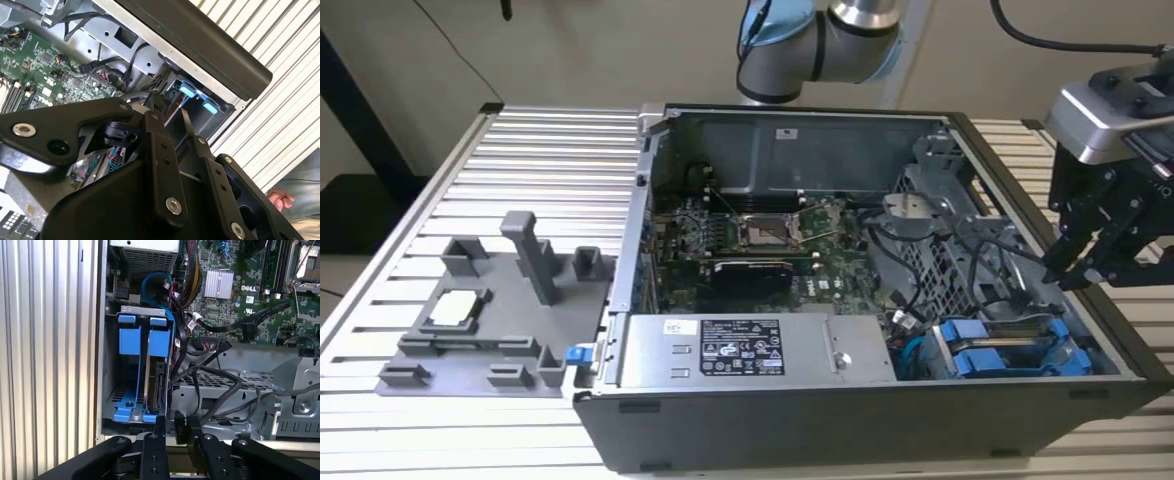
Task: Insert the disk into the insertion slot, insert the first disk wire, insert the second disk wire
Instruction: 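Insert the disk into the insertion slot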
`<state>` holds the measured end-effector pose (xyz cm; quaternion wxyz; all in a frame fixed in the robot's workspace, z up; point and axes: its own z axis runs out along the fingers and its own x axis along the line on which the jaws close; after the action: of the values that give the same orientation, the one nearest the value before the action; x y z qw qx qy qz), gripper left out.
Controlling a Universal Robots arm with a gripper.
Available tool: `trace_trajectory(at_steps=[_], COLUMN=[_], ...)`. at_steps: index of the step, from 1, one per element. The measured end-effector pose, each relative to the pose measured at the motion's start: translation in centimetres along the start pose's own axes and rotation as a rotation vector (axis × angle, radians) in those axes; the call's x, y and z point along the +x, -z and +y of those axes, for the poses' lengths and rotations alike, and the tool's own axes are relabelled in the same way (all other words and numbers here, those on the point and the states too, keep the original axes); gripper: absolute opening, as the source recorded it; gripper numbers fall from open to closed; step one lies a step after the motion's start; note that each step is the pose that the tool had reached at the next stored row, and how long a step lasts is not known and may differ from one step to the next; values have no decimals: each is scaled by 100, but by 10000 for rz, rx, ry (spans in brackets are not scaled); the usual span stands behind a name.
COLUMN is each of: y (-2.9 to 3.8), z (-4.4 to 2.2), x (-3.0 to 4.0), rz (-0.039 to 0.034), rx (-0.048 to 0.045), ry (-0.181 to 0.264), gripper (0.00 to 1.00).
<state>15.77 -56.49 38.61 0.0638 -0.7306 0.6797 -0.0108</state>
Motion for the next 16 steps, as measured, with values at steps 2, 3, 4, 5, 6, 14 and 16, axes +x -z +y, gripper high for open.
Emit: trace_trajectory(at_steps=[2, 3, 4, 5, 6, 14, 16], y=[-2, -1, -2, -1, -2, -1, -1], z=[-1, -1, -1, -1, -1, -1, -1], x=[-5, -9, -8, -8, -8, -9, -9], rz=[-2, 0, 0, 0, 0, 1, 0], rx=[-4, -5, -5, -5, -5, -6, -6], ry=[1, 1, 1, 1, 1, 1, 1], gripper=[31, 31, 31, 29, 29, 19, 19])
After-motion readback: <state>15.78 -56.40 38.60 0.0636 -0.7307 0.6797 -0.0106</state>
